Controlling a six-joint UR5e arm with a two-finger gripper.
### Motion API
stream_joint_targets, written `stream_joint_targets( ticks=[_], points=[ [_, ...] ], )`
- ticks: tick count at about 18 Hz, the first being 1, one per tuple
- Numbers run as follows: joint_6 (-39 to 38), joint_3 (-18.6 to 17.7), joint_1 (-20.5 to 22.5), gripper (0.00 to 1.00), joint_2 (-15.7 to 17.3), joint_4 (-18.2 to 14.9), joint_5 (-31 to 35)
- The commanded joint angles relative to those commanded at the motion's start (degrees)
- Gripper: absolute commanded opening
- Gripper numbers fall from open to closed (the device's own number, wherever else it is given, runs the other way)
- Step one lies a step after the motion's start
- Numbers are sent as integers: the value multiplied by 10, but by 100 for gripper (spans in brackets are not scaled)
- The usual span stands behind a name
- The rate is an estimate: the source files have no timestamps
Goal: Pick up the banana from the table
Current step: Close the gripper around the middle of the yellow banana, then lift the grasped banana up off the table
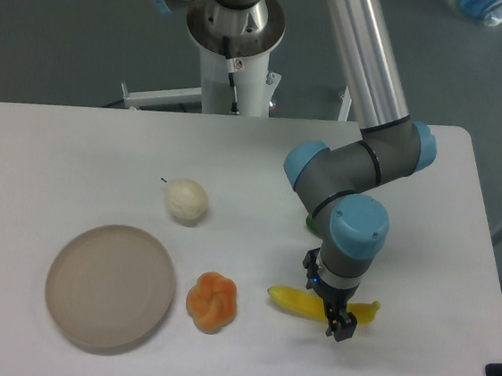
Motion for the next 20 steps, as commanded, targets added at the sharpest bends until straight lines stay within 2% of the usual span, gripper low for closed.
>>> stream_joint_targets(
  ticks=[1,4,6,7,9,12,13,16,20],
  points=[
    [3,2,1,0,3,-5,1],
    [-4,11,2,0,6,-9,1],
    [-6,14,4,0,18,-33,1],
    [-9,19,7,0,32,-55,1],
    [-11,43,15,0,50,-121,1],
    [-39,104,25,0,57,-220,2],
    [-55,121,28,0,57,-236,3],
    [-76,135,39,0,58,-243,44],
    [-68,143,76,0,60,-269,14]
  ],
)
